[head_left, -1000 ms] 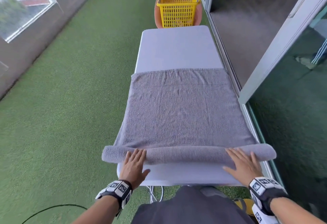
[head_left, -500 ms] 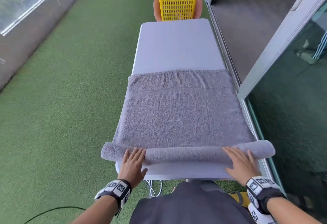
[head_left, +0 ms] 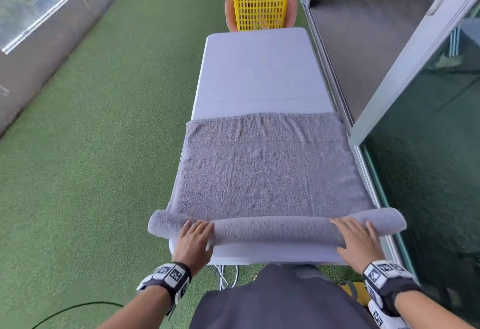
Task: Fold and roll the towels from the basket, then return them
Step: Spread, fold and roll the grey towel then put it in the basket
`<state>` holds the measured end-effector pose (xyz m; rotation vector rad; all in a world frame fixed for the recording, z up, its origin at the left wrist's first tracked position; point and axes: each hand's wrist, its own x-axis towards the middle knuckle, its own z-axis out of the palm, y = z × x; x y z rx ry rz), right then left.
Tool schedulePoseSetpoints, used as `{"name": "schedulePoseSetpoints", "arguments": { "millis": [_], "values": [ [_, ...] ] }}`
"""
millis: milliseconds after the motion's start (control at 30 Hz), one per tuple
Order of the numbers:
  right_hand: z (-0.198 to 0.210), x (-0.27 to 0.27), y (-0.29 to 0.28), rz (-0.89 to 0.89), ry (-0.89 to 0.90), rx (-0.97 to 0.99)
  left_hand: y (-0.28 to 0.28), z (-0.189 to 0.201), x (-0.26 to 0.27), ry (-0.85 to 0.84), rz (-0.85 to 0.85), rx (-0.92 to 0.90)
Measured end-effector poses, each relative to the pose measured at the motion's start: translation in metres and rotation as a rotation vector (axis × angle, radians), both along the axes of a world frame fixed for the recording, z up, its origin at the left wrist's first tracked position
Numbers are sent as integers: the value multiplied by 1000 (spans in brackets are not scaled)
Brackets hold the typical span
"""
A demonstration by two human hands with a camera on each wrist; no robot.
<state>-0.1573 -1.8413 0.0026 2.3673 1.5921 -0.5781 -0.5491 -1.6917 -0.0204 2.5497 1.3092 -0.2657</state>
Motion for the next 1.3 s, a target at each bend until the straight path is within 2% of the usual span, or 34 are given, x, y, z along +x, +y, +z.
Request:
{"name": "schedulePoseSetpoints", "arguments": {
  "millis": [167, 233, 300, 367, 433, 600, 700, 767, 833, 933, 1000, 1133, 1233, 1300],
  "values": [
    [8, 16, 22, -14, 22, -27, 17, 16, 8, -84, 2, 39],
    [8, 19, 34, -26, 27, 35, 25, 19, 13, -94, 56, 40],
    [6, 18, 34, -52, 66, 121, 24, 16, 16, -50, 110, 8],
    [0, 11, 22, -35, 118, 81, 16, 9, 12, 11, 78, -23],
    [-7, 4, 4, 5, 85, 36, 5, 7, 7, 62, 28, -32],
    [-1, 12, 12, -1, 13, 74, 4, 8, 10, -112, 8, 93],
    [10, 24, 40, 18, 50, 34, 18, 14, 17, -77, 88, 92],
    [7, 26, 45, 10, 99, 92, 19, 12, 19, -39, 134, 33],
    [2, 18, 35, 38, 124, 72, 12, 5, 17, 31, 92, -20],
    [-6, 1, 9, 73, 49, 12, 0, -1, 9, 78, 37, -24],
    [-4, -1, 4, 53, 13, 26, -2, -2, 7, 29, 5, 45],
    [5, 9, 27, 12, 68, 35, 13, 12, 13, -78, 11, 131],
    [8, 17, 40, -35, 89, 113, 21, 13, 17, -83, 109, 74],
    [6, 19, 34, -30, 122, 86, 17, 11, 15, -31, 76, 11]
  ]
}}
